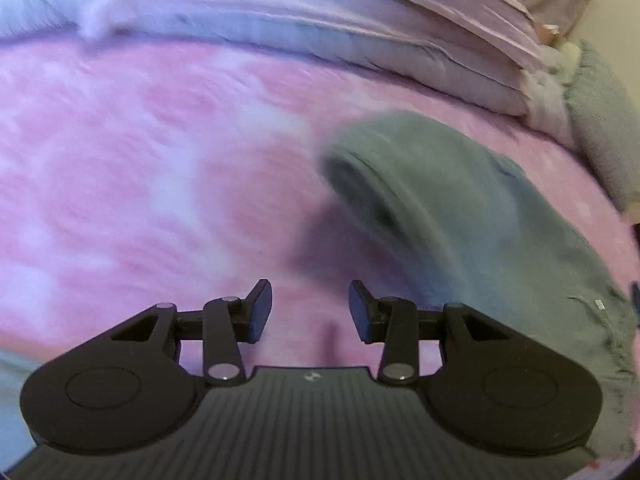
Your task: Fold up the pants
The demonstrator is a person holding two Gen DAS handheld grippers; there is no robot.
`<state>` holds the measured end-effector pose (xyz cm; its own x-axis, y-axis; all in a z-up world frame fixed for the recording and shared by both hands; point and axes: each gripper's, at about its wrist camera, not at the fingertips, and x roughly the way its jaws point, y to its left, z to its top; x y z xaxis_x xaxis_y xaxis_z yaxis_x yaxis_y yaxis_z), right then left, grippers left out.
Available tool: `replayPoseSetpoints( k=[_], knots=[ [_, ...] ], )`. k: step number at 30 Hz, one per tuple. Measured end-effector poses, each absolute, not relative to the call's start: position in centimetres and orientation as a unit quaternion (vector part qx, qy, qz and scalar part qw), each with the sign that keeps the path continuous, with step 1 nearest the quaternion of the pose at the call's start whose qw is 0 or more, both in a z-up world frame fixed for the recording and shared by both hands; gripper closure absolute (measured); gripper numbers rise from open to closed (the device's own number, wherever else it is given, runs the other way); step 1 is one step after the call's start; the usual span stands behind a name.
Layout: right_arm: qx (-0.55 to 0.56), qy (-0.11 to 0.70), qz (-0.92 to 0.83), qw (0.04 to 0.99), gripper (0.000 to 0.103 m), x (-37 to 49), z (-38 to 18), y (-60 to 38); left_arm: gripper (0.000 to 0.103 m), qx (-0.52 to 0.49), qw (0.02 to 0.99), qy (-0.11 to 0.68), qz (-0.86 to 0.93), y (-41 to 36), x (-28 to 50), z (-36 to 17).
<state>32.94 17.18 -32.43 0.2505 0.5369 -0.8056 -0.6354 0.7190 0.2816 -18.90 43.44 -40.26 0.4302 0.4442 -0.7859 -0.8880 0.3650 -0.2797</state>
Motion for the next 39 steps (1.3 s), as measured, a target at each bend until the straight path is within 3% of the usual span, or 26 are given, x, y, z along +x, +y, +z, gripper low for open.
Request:
replayPoseSetpoints(
  k=[4,7,8,10,19,25,28,32,34,39],
  knots=[
    [-0.059,0.490,0.367,0.789,0.103,33.1,-33.0,16.8,0.054,-0.381,0.781,0.249,0.429,45.1,-15.9,-41.3],
    [-0.058,0.496,0.363,0.787,0.103,33.3,-33.6,16.9,0.056,-0.436,0.760,0.218,0.429,47.0,-15.4,-43.0],
    [-0.058,0.498,0.362,0.786,0.103,33.3,-33.7,17.0,0.059,-0.455,0.758,0.205,0.420,47.5,-15.2,-43.3],
    [-0.057,0.501,0.363,0.784,0.103,33.2,-34.1,17.2,0.103,-0.462,0.775,0.187,0.389,47.9,-14.7,-43.1],
    [-0.061,0.505,0.353,0.786,0.103,32.9,-34.9,17.6,0.103,-0.263,0.841,0.219,0.419,47.5,-14.8,-32.4],
    [-0.056,0.512,0.336,0.788,0.103,32.5,-35.6,17.9,0.103,-0.296,0.821,0.283,0.398,47.3,-13.6,-35.3],
    [-0.062,0.512,0.338,0.787,0.103,32.5,-35.6,18.1,0.089,-0.342,0.803,0.286,0.397,44.8,-14.5,-38.0],
    [-0.063,0.515,0.343,0.783,0.103,32.7,-35.6,18.0,0.085,-0.348,0.797,0.321,0.374,41.4,-14.7,-40.3],
    [-0.065,0.514,0.343,0.783,0.103,32.7,-35.6,18.1,0.070,-0.345,0.800,0.330,0.364,40.7,-14.6,-40.8],
    [-0.069,0.513,0.341,0.785,0.103,32.6,-35.7,18.2,0.060,-0.373,0.802,0.283,0.370,41.9,-14.6,-41.0]
  ],
)
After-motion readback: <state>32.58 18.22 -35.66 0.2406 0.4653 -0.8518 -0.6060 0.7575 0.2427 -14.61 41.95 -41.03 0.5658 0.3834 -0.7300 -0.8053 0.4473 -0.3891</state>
